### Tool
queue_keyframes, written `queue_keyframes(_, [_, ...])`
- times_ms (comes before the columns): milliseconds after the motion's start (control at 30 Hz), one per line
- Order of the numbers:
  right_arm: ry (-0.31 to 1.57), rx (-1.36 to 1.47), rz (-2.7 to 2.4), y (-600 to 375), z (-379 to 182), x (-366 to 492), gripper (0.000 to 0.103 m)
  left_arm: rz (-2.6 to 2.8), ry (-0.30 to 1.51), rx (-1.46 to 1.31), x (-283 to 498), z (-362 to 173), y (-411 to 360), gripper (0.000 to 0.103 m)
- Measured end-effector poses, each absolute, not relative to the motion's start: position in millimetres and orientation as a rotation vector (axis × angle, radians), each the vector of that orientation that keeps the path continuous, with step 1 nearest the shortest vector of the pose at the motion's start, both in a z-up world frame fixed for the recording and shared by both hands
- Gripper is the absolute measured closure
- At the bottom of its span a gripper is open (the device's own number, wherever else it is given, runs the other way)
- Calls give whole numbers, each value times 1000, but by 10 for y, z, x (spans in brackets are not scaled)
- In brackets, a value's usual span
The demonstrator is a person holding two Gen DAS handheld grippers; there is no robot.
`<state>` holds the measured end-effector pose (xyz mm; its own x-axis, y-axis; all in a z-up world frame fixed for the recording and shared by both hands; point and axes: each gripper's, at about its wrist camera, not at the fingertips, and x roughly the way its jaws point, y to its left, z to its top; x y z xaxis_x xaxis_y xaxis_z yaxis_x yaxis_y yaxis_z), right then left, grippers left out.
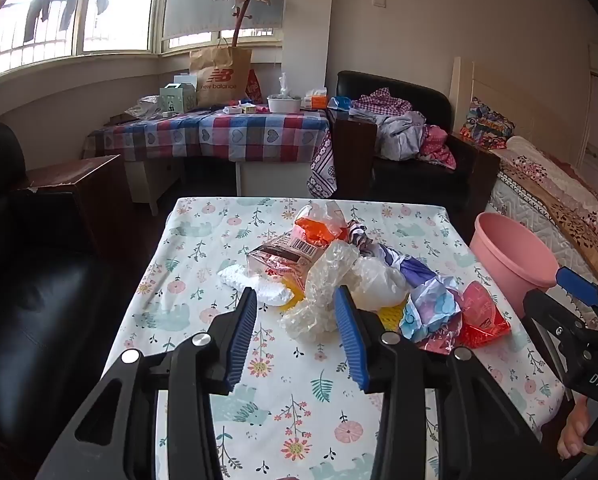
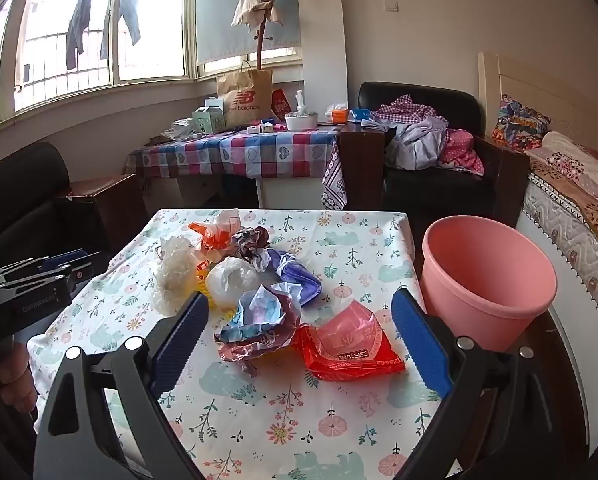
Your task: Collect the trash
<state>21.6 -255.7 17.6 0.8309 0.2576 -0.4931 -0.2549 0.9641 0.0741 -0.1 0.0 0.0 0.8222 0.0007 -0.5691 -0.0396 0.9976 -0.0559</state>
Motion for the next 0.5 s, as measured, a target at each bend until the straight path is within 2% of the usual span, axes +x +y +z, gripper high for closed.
queue_keyframes(500, [524,0,268,-2540,190,213,10,20,606,-70,-1,1,1,63])
